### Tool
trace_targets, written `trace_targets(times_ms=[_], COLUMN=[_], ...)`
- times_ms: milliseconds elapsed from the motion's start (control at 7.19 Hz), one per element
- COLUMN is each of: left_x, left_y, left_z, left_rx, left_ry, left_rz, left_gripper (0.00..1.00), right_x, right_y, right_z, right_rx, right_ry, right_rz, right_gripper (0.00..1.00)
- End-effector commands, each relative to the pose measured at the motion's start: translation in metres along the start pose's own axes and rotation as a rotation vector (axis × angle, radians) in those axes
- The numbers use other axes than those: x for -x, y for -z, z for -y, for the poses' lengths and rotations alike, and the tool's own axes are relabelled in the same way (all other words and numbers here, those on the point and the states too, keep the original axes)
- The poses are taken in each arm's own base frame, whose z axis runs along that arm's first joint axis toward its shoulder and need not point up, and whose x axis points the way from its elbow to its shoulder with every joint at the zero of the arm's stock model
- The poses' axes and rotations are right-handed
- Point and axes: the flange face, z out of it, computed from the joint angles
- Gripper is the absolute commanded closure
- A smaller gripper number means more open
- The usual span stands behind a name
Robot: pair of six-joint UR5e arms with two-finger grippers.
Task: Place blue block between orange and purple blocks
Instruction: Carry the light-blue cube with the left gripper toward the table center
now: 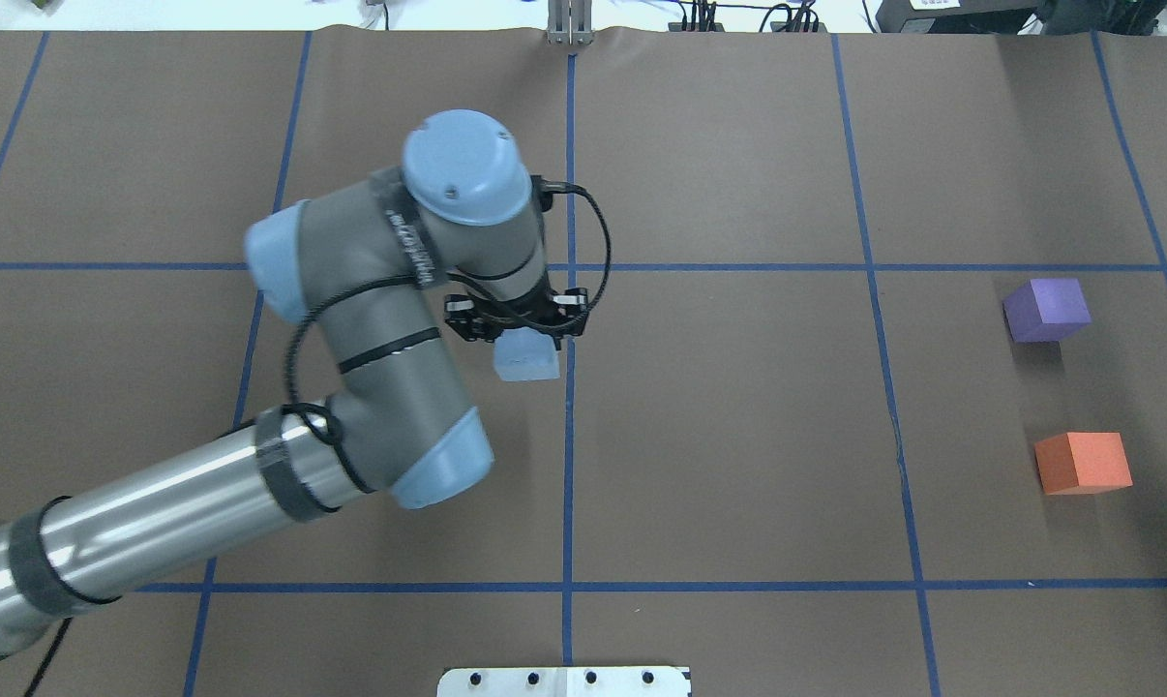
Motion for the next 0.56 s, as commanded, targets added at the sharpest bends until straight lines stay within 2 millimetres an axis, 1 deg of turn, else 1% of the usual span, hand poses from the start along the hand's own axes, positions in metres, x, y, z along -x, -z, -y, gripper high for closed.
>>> trace_targets(times_ms=[0, 139, 417], left_x=[-0.0674, -0.0657, -0.063], left_y=[-0.0534, -0.0583, -0.0633], left_z=[0.0022, 0.0035, 0.0045], left_rx=[-0.036, -0.03, -0.025], left_ry=[-0.072, -0.135, -0.143], left_rz=[0.1, 0.11, 0.119], left_gripper=[1.0, 1.0, 1.0], right_x=[0.0036, 0.0051, 0.0126], right_y=[-0.002, -0.0017, -0.0074], right_z=[0.001, 0.0035, 0.0077], right_rx=[0.003, 0.001, 0.011], right_ry=[0.001, 0.005, 0.025], right_rz=[0.038, 0.039, 0.044], right_gripper=[0.0, 0.0, 0.0])
